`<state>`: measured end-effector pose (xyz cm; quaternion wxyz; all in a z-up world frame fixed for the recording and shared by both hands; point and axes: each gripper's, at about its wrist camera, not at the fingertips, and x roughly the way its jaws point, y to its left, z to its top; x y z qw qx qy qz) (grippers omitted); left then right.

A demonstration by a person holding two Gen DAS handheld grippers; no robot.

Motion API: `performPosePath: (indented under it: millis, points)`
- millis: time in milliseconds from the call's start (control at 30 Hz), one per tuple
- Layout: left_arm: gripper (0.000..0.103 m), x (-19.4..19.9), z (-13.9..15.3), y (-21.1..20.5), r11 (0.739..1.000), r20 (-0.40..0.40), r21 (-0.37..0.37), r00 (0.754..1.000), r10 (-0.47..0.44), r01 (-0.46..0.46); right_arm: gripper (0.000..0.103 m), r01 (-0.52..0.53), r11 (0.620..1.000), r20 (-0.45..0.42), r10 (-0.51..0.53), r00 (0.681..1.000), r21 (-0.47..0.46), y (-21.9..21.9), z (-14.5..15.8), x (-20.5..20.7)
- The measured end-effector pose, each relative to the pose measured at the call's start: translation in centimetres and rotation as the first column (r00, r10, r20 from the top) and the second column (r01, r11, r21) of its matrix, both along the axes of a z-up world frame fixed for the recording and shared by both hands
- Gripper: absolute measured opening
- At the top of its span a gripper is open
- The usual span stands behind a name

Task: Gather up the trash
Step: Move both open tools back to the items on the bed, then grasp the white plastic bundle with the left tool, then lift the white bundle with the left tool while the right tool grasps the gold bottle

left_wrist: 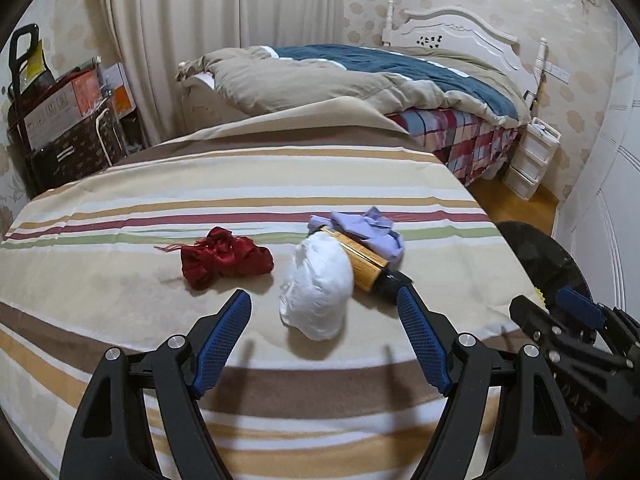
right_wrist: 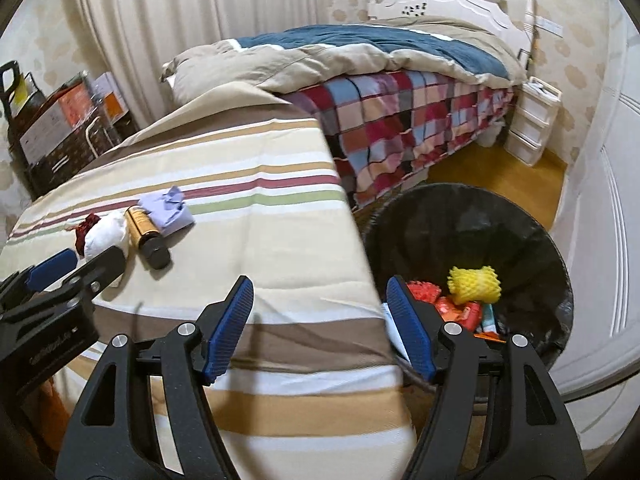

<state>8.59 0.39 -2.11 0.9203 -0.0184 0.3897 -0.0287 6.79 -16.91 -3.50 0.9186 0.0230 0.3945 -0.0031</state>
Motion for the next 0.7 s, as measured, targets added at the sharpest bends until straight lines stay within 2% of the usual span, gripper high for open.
performPosePath:
  millis: [167, 300, 700]
  points:
    - [0.056, 1.0, -0.9, 0.5, 0.999, -0.069, -0.033, 0.997, -0.021, 0.019, 0.068, -0.025, 1.000, -0.015, 0.025, 1.000, -0.011, 1.1, -0.2, 0.7]
    - [0.033, 1.2, -1.3, 0.5, 0.999, -0.084, -0.019, 0.996, -0.042, 0.041, 0.068, -0.033, 0.999, -0.026, 0.033, 0.999, -0.012, 1.5, -0.3, 1.1]
    - [0.031, -1.1, -0.4, 3.1, 0.997, -0.066, -0.051, 0.996, -0.059, 0.056, 0.068, -0.088, 0.996, -0.051, 0.087, 0.995, -0.020, 4.6, -0.7, 1.2]
